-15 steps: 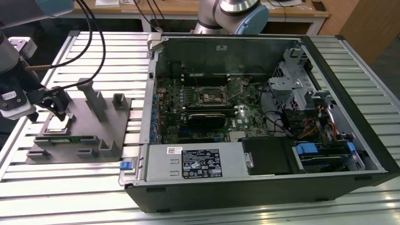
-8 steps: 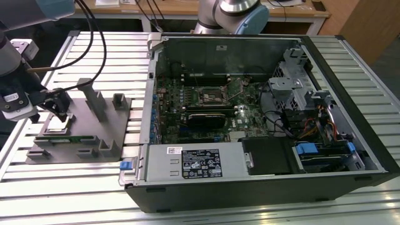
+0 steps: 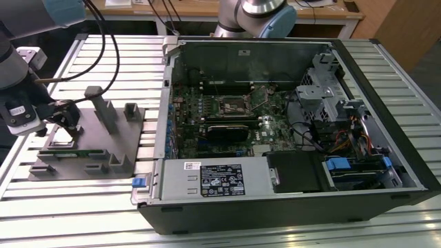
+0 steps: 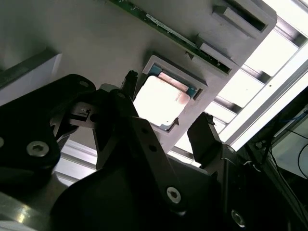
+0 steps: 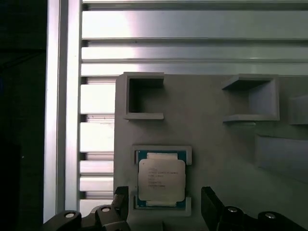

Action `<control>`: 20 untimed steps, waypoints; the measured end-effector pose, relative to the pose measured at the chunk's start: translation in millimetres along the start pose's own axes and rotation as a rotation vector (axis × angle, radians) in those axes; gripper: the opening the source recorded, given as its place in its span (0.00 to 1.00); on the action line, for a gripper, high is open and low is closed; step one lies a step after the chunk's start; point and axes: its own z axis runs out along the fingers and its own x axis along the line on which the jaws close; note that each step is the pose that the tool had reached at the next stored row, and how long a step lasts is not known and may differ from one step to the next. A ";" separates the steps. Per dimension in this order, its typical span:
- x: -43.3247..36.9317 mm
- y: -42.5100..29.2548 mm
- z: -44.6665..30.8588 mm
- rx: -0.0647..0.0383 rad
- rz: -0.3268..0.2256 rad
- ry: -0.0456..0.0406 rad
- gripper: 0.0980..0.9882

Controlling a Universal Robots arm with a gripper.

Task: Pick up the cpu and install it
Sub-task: 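Pick up the cpu and move it towards the insertion slot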

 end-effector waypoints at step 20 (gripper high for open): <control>0.2 1.6 16.0 0.000 0.012 -0.0039 0.68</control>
